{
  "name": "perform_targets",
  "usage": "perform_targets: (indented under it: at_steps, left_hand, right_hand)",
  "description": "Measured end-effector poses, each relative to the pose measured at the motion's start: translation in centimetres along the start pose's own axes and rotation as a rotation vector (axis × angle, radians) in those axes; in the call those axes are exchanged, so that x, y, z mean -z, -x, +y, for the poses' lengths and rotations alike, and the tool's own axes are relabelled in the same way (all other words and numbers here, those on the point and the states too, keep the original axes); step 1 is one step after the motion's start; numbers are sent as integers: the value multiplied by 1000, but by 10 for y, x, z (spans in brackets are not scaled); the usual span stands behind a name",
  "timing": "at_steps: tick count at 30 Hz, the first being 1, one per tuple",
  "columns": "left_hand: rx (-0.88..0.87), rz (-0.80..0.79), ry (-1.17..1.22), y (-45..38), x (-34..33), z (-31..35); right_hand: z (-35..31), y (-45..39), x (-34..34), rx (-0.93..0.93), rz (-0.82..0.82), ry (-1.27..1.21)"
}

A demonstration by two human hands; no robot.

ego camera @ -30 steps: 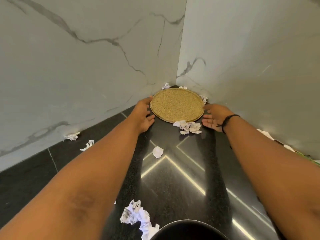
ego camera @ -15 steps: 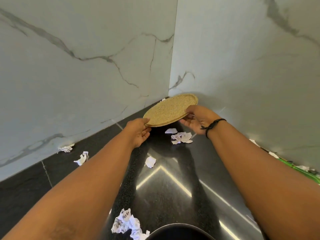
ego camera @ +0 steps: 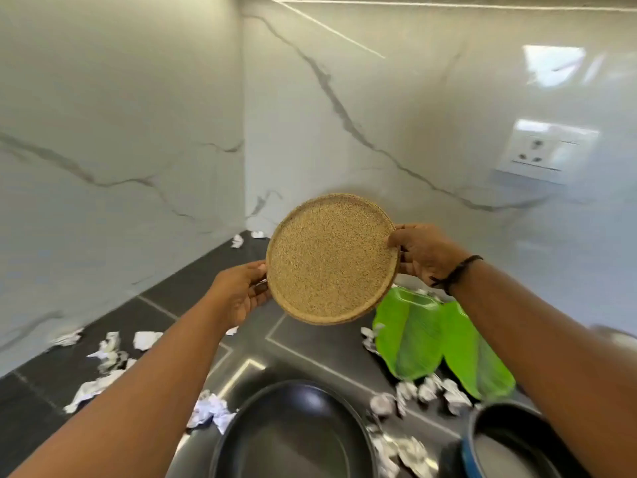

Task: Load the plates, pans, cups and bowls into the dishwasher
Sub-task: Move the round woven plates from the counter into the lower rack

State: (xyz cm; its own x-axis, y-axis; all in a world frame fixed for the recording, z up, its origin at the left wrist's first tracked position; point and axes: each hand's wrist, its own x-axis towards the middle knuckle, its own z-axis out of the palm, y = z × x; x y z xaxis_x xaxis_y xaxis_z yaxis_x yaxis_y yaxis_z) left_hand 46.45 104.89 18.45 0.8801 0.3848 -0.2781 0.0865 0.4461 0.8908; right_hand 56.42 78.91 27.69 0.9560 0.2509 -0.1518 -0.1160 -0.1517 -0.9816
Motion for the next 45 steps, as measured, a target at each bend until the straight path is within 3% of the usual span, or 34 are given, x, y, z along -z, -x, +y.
perform_targets:
  at_steps: [6, 18, 30, 38, 45]
  left_hand:
    - [87, -363, -99, 56, -91, -73]
    - [197, -754, -376, 219, -288, -167]
    - [239, -1053, -587, 466, -531, -380]
    - [266, -1348, -731, 632, -624, -506]
    - [104, -1809, -853, 732, -641, -594]
  right_hand:
    - [39, 107, 137, -112, 168, -53]
    - [152, 357, 351, -125, 544, -266]
    - [259, 666, 539, -168, 1133, -294]
    - [336, 843, 578, -382, 1513, -236]
    - [413, 935, 552, -695, 1788, -125]
